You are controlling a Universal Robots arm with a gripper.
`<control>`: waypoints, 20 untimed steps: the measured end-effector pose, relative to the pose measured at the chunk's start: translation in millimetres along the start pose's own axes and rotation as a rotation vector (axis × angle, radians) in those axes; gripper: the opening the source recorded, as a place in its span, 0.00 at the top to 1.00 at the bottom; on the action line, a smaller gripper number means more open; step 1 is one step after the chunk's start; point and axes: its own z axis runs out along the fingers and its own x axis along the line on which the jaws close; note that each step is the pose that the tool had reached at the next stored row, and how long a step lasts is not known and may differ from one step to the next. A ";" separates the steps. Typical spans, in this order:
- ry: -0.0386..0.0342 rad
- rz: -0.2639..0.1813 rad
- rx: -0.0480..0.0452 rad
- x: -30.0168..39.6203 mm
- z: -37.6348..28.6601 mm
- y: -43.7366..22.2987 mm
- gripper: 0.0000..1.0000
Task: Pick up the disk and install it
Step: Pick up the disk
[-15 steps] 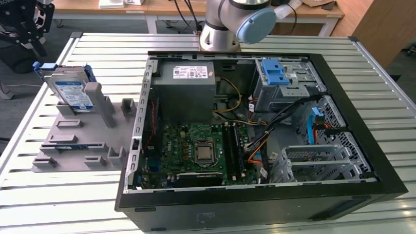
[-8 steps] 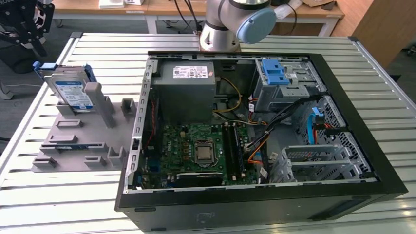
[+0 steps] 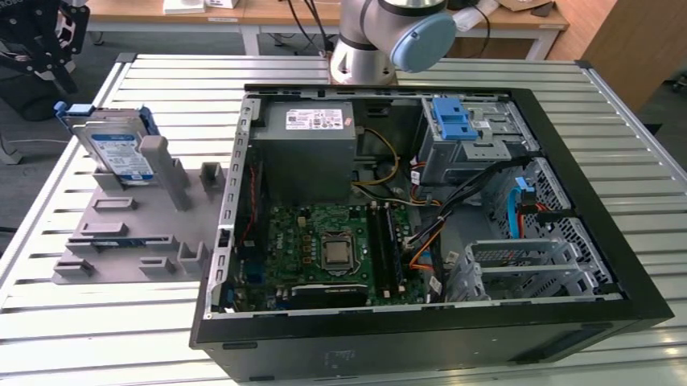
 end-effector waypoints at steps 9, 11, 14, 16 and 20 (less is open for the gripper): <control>0.0021 -0.051 -0.0004 0.0 0.0 0.0 0.89; 0.0027 -0.066 -0.0005 0.0 0.0 0.0 0.89; 0.0035 -0.084 -0.0006 0.0 0.0 0.0 0.89; 0.0039 -0.095 -0.0007 0.0 0.0 0.0 0.89; 0.0048 -0.117 -0.0009 0.0 0.0 0.0 0.89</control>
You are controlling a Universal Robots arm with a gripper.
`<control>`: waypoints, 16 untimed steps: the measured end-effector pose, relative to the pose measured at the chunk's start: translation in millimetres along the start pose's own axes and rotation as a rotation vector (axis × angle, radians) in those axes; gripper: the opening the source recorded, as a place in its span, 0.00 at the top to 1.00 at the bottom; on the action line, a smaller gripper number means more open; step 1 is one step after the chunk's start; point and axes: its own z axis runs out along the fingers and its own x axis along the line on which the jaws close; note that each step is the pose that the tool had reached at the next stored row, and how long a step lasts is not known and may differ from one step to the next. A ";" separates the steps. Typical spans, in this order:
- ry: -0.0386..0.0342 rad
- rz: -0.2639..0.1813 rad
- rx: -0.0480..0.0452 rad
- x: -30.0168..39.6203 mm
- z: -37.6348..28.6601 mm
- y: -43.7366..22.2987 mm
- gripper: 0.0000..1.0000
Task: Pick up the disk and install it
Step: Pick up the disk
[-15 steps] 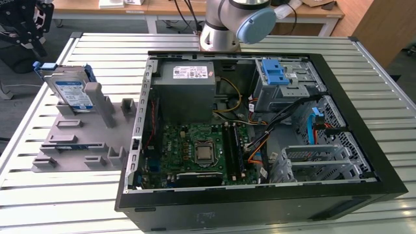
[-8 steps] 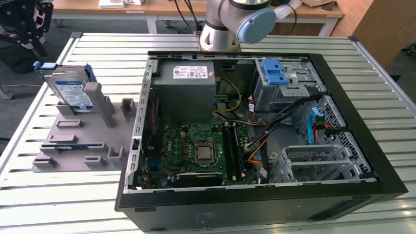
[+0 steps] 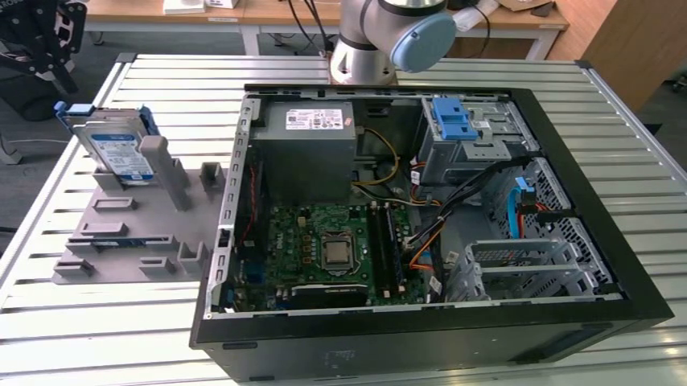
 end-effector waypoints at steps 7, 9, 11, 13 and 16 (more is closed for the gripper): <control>0.0010 -0.026 -0.0001 0.0 0.0 0.0 0.89; 0.0012 -0.030 -0.0002 0.0 0.0 0.0 0.89; 0.0013 -0.034 -0.0002 0.0 0.0 0.0 0.89; 0.0016 -0.040 -0.0003 0.0 0.0 0.0 0.89; 0.0027 -0.066 -0.0003 0.0 0.1 0.0 0.89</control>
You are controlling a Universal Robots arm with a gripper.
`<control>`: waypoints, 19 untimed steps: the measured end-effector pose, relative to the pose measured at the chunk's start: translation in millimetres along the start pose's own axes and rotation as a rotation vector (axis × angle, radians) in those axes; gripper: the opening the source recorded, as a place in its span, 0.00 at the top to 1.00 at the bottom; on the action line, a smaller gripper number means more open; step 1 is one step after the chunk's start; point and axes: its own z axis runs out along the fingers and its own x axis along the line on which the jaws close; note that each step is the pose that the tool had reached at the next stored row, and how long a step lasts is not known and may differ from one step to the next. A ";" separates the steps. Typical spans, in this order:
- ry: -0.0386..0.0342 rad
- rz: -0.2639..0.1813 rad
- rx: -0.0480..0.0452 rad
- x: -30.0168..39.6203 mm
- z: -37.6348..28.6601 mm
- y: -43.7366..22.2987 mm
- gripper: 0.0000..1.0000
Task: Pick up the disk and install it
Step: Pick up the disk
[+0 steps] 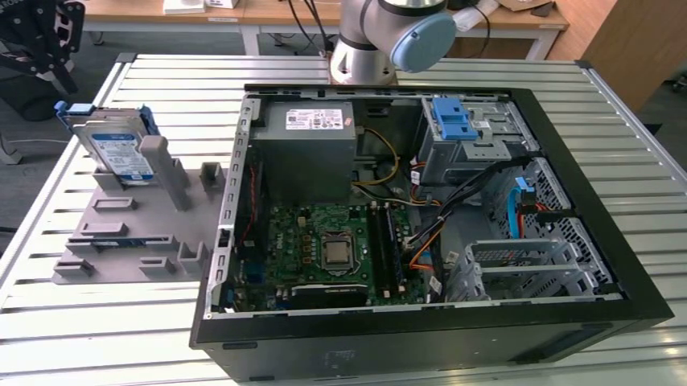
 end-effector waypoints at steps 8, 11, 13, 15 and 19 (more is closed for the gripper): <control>0.0053 -0.121 -0.0007 -0.2 0.0 0.1 0.89; 0.0071 -0.166 -0.0010 -0.2 0.1 0.1 0.89; 0.0084 -0.198 -0.0012 -0.3 0.1 0.2 0.89; 0.0096 -0.227 -0.0014 -0.3 0.1 0.2 0.89; 0.0118 -0.279 -0.0018 -0.4 0.1 0.2 0.89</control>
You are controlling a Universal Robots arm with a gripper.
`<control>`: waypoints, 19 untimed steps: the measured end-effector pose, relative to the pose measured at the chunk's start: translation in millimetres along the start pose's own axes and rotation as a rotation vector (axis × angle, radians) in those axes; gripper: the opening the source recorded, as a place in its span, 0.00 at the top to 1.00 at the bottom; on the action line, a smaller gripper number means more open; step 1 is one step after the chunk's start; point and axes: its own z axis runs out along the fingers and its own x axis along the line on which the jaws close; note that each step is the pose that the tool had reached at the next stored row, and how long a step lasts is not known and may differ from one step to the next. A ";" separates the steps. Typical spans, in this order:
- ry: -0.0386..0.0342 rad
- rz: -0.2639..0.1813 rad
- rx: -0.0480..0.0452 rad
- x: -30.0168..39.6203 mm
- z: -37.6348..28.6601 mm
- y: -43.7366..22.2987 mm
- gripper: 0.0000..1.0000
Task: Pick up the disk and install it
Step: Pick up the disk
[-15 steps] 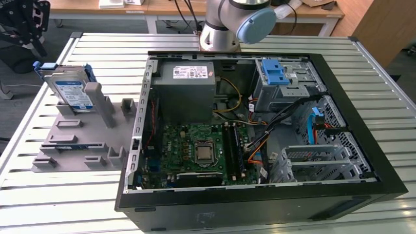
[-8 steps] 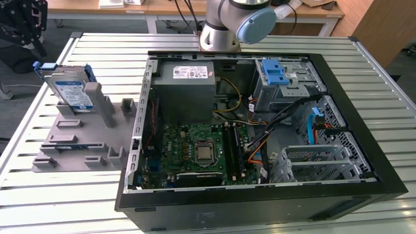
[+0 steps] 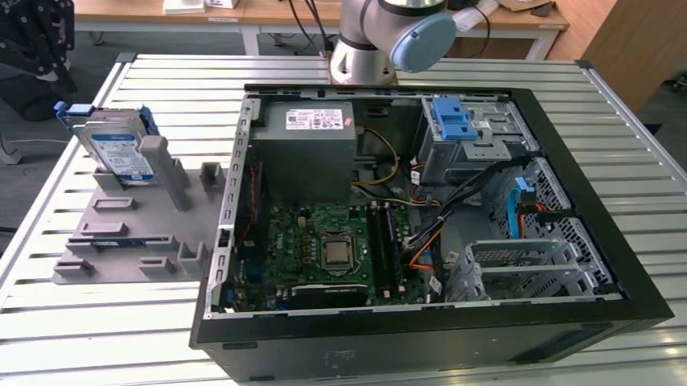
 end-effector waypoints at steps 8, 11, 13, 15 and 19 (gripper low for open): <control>0.0046 -0.111 -0.0008 -0.3 0.0 0.1 0.89; 0.0060 -0.147 -0.0011 -0.3 0.0 0.1 0.89; 0.0061 -0.149 -0.0010 -0.4 0.0 0.1 0.89; 0.0071 -0.173 -0.0012 -0.4 0.0 0.1 0.89; 0.0072 -0.175 -0.0012 -0.4 0.0 0.1 0.89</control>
